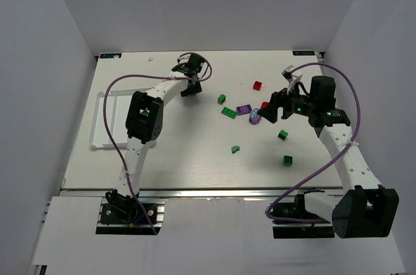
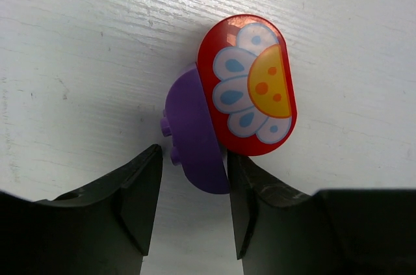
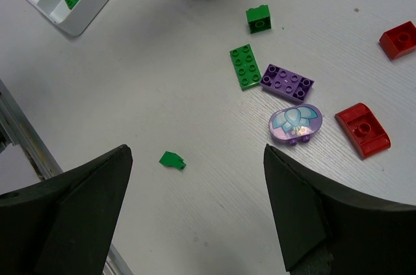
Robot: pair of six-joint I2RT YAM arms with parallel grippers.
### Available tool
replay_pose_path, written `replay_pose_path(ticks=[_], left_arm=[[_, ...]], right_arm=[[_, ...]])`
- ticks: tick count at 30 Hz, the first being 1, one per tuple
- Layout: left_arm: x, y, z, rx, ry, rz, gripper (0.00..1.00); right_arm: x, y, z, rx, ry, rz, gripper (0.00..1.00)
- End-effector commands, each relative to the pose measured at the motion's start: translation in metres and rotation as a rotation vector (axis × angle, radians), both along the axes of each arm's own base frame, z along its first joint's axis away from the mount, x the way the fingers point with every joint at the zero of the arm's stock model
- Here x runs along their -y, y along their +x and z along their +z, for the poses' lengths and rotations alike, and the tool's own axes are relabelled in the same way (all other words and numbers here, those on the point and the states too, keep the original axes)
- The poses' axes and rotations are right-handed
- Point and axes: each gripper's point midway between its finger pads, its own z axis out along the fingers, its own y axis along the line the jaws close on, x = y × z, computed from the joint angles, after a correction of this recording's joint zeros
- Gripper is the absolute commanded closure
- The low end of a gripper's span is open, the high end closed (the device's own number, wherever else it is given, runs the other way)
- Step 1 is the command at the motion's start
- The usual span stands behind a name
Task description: Sort the legos into containers by color
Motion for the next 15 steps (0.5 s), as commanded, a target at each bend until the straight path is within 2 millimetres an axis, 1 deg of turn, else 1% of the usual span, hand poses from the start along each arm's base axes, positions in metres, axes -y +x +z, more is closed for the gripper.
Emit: replay_pose_path(ticks=[1,10,15], left_arm=[[-0.005,0.005,0.005,0.018,-0.006,0.000,0.48],[-0.013,0.009,0.004,0.028,0.017,-0.013,0.50],[-0.018,0.008,0.003,0.019,0.035,-0.028,0.57]], right_arm=[[-0.001,0.004,0.009,0.029,0.019,0.006,0.14],[-0.001,0.003,0.009,0.025,0.025,0.010,0.14],[-0.002,0.002,0.010,0.022,0.030,0.014,0.14]])
